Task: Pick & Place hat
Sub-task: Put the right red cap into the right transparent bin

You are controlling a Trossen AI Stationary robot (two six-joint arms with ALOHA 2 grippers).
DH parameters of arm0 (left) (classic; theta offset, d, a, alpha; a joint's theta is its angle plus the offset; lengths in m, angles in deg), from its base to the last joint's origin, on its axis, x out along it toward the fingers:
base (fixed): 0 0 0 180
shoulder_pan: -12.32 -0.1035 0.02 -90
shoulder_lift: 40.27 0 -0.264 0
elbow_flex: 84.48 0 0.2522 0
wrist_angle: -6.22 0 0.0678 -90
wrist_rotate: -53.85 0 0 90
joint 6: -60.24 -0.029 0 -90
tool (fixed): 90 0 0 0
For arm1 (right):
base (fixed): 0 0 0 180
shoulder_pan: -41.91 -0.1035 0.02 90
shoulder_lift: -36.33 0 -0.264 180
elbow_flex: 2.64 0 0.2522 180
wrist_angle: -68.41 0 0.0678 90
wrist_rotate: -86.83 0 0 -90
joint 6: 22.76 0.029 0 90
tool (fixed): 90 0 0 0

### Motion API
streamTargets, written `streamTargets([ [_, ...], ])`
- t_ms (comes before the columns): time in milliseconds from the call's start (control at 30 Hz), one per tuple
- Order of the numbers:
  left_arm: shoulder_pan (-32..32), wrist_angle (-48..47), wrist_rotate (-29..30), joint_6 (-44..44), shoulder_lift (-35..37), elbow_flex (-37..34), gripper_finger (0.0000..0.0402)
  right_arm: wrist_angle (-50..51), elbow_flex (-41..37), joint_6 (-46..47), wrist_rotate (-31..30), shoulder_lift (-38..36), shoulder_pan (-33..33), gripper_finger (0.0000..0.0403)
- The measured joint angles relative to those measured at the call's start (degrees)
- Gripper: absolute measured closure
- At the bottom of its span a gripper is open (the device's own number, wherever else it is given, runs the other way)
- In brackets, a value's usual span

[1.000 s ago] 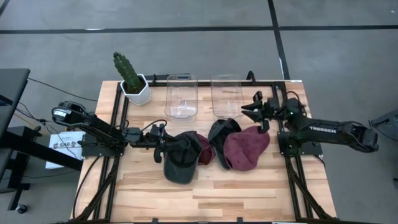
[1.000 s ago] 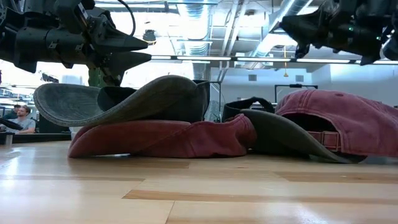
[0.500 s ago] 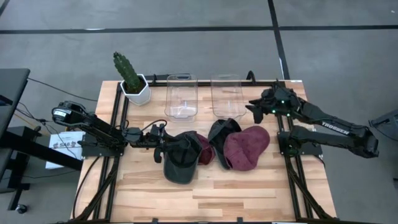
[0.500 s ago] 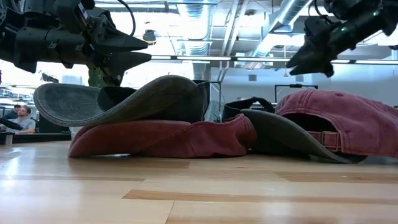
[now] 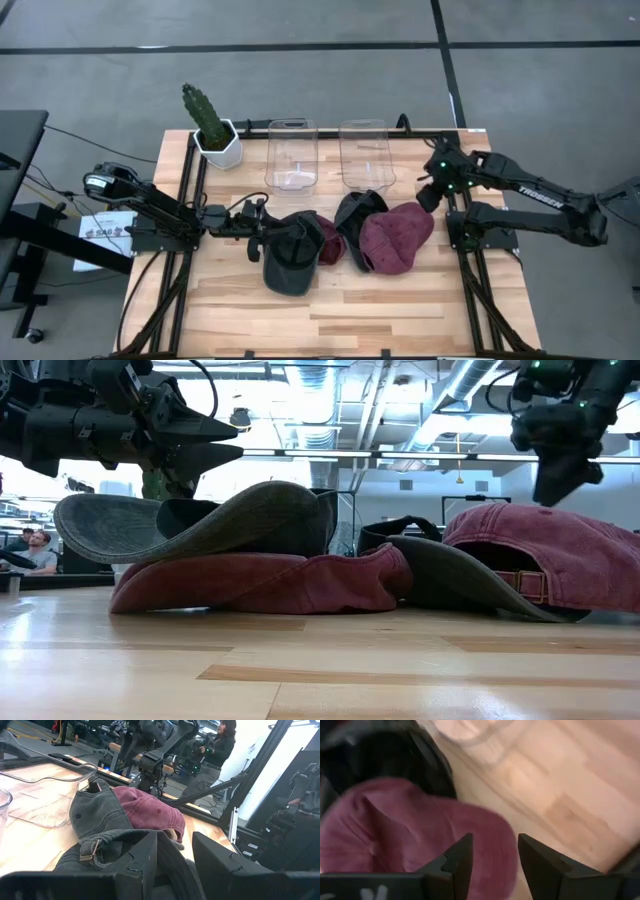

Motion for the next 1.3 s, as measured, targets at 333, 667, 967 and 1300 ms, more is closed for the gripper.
streamTargets([
  [333,0.0,0.0,0.0,0.0,0.0,0.0,0.0279,2.6,-2.1,0.9,0.0,8.2,0.0,0.0255],
  [667,0.0,0.0,0.0,0.0,0.0,0.0,0.0279,3.2,-2.8,-0.9,0.2,17.7,-0.1,0.0237],
  [967,0.0,0.0,0.0,-0.2,0.0,0.0,0.0279,3.1,-2.8,-1.0,0.2,23.6,-0.1,0.0186],
  [1300,0.0,0.0,0.0,-0.2,0.0,0.0,0.0279,2.9,-2.8,-4.6,12.1,31.0,0.0,0.0164],
])
